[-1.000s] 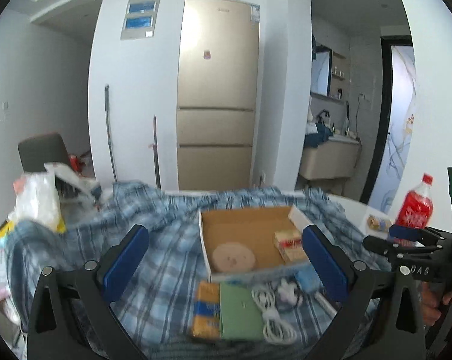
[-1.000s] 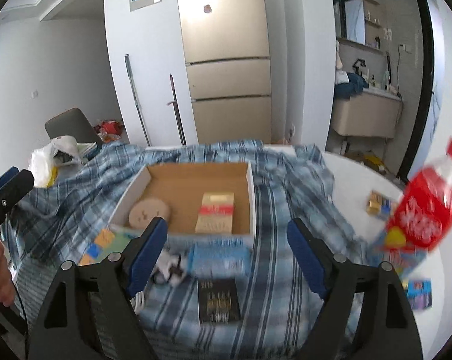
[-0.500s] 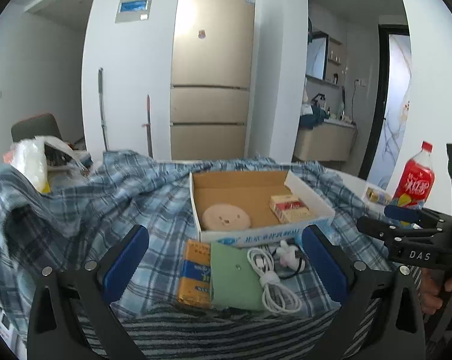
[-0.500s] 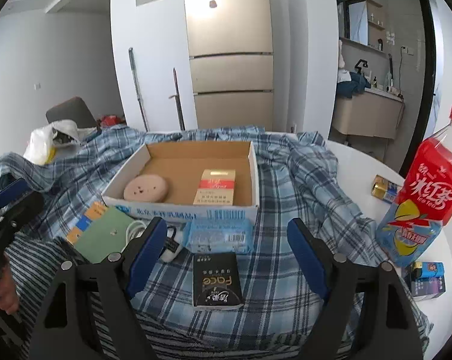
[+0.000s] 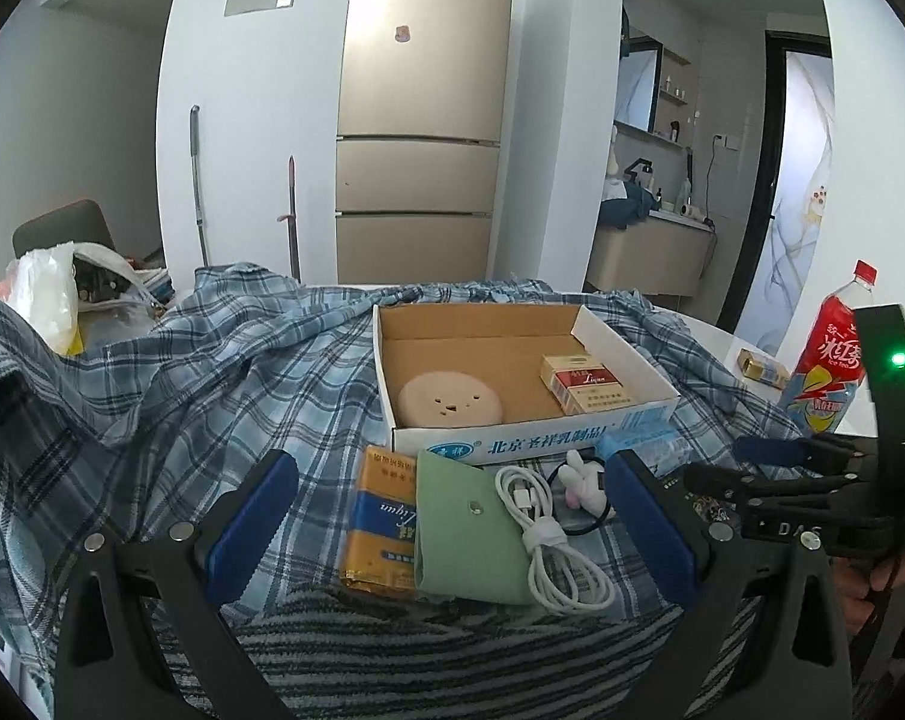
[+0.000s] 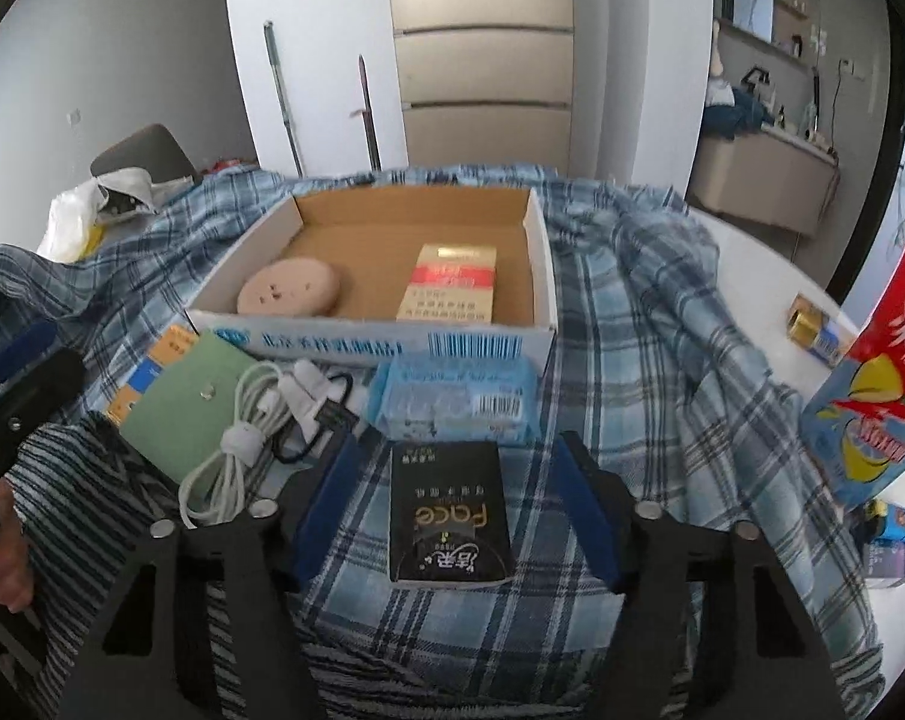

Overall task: Organize soft objects
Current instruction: 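Grasp the black Face tissue pack with the right gripper while the left grasps the white cable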

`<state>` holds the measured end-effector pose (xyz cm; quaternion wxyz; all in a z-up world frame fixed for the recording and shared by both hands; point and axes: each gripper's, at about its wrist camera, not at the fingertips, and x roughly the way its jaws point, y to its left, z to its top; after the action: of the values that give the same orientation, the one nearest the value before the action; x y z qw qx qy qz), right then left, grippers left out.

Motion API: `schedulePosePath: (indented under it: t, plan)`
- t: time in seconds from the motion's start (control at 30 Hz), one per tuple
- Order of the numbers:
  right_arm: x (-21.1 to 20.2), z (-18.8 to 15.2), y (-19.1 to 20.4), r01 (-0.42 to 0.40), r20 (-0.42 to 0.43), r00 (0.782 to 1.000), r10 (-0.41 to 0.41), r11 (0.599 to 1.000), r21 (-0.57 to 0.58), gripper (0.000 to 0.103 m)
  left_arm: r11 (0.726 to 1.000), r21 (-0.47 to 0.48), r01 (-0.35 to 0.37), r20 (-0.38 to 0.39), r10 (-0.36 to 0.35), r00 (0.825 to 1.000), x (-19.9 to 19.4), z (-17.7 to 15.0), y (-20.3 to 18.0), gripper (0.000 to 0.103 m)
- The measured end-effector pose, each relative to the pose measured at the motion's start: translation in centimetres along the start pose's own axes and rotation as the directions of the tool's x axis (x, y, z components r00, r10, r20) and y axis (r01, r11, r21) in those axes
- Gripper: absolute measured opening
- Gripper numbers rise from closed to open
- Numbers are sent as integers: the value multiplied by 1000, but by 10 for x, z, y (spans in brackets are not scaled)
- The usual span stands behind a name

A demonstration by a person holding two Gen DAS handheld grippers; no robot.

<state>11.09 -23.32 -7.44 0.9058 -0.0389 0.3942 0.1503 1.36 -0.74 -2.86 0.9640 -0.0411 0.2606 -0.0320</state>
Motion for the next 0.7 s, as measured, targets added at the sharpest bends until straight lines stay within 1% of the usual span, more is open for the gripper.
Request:
schedulePosePath:
  t: [0.07,0.17,0.23,0.33,0.4,0.43,0.5,0.57,0.6,0.63,0.7]
  plan:
    - [5,-1,-2,-14,-29,999,14,1000,8,63,1000,2,0,0,0,1000,0,0,0,103]
    - [18,-3,-2,-33,-100,994,34,999,15,63,1000,3,2,-6,-2,1000,2,1,-1,103]
    - [25,-5,-3,-30,-139,990,33,999,23,62,1000,6,4,-8,-4,1000,2,1,-1,103]
    - [26,-6,-3,-23,-149,988,26,1000,21,61,1000,14,7,-9,-7,1000,2,1,-3,103]
    - [29,-6,-1,-2,-164,986,3,1000,10,53,1000,21,15,-13,-15,1000,3,0,-5,103]
    - [31,-7,1,2,-174,985,-2,1000,2,45,999,22,23,-17,-23,1000,3,0,-6,103]
    - [29,-6,3,1,-161,987,-3,1000,-7,45,999,19,35,-30,-35,999,5,1,-5,103]
    - [19,-4,2,-7,-113,994,7,1000,-4,45,999,19,42,-51,-41,998,6,3,-7,101]
    - [13,-4,1,-13,-85,996,13,1000,0,45,999,16,47,-71,-46,996,7,4,-9,96]
    - [8,-4,-1,-19,-63,998,19,1000,6,45,999,6,54,-107,-53,993,10,6,-12,93]
    - [1,-5,-4,-39,-27,999,40,999,19,45,997,-7,71,-167,-71,983,16,7,-20,92]
